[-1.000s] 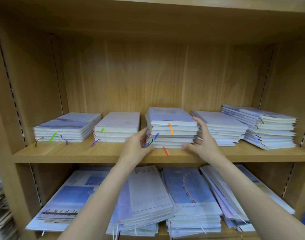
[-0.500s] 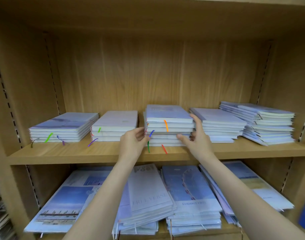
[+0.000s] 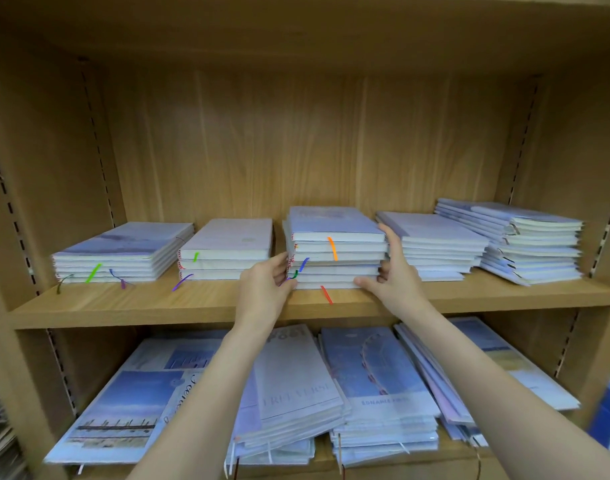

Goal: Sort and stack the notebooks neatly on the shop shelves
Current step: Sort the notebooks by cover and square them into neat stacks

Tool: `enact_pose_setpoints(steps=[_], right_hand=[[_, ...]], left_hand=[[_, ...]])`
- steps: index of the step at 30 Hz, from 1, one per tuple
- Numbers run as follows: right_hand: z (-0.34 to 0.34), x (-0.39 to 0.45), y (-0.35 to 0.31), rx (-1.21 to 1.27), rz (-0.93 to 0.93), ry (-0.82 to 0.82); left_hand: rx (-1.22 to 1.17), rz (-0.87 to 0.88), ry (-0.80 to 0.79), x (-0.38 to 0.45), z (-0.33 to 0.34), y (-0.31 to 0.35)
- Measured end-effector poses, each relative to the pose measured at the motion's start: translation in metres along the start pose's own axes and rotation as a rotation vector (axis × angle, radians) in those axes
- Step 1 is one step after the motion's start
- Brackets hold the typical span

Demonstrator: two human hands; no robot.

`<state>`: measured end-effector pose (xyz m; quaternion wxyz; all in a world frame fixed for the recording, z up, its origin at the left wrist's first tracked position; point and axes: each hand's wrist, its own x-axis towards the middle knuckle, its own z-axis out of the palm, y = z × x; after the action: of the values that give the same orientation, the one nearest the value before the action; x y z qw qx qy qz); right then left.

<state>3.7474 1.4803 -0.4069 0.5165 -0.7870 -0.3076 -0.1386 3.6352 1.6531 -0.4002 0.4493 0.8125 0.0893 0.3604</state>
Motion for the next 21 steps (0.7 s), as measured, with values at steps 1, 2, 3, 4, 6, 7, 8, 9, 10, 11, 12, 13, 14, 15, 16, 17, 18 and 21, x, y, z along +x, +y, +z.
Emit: enact_pose_setpoints(steps=[1,2,3,4,6,7,8,9,10,11,12,13,14,15,16,17,18,21], right_hand=[[0.0,-0.001,0.0,-0.005,0.0,-0.002],[0.0,-0.001,0.0,-0.012,-0.008,-0.004],[0.0,-0.001,-0.001,-0.016,-0.008,-0.005],[0.0,-0.001,-0.001,-0.012,-0.011,-0.004],[-0.001,-0.001,0.0,0.013,-0.009,-0.012],[-0.001,-0.002,-0.001,0.034,-0.007,-0.02],[0.0,-0.003,-0.002,0.051,-0.015,-0.024],[0.0,-0.004,-0.004,0.065,-0.017,-0.021],[0.001,-0.005,-0.005,0.082,-0.01,-0.011],[0.002,-0.005,-0.006,0.099,0.003,0.004],[0.002,-0.005,-0.008,0.106,0.008,0.02],[0.003,-0.005,-0.008,0.096,0.008,0.031],[0.003,-0.005,-0.009,0.079,-0.002,0.038],[0.004,-0.006,-0.011,0.061,-0.011,0.044],[0.004,-0.007,-0.012,0.044,-0.018,0.051],[0.005,-0.007,-0.012,0.026,-0.02,0.059],[0.005,-0.007,-0.013,0.008,-0.014,0.067],[0.006,-0.006,-0.014,-0.009,0.007,0.085]], left_hand=[[-0.015,0.003,0.005,0.0,0.0,-0.001],[-0.023,0.009,0.012,0.0,0.001,-0.001],[-0.024,0.018,0.022,0.0,0.001,-0.001],[-0.025,0.028,0.028,-0.001,0.0,-0.001],[-0.028,0.042,0.037,-0.003,0.0,-0.001],[-0.029,0.051,0.04,-0.003,0.001,-0.001],[-0.024,0.063,0.043,-0.003,0.002,0.0],[-0.017,0.075,0.044,-0.004,0.002,0.001],[-0.016,0.083,0.044,-0.004,0.003,0.003],[-0.051,0.083,0.044,-0.003,0.003,0.005],[-0.123,0.071,0.04,-0.002,0.003,0.007],[-0.202,0.048,0.037,-0.001,0.003,0.009],[-0.267,0.019,0.039,0.001,0.003,0.01],[-0.299,-0.016,0.051,0.003,0.003,0.01],[-0.315,-0.044,0.067,0.004,0.002,0.01],[-0.314,-0.064,0.086,0.005,0.003,0.009],[-0.3,-0.074,0.103,0.005,0.003,0.01],[-0.246,-0.069,0.132,0.006,0.005,0.01]])
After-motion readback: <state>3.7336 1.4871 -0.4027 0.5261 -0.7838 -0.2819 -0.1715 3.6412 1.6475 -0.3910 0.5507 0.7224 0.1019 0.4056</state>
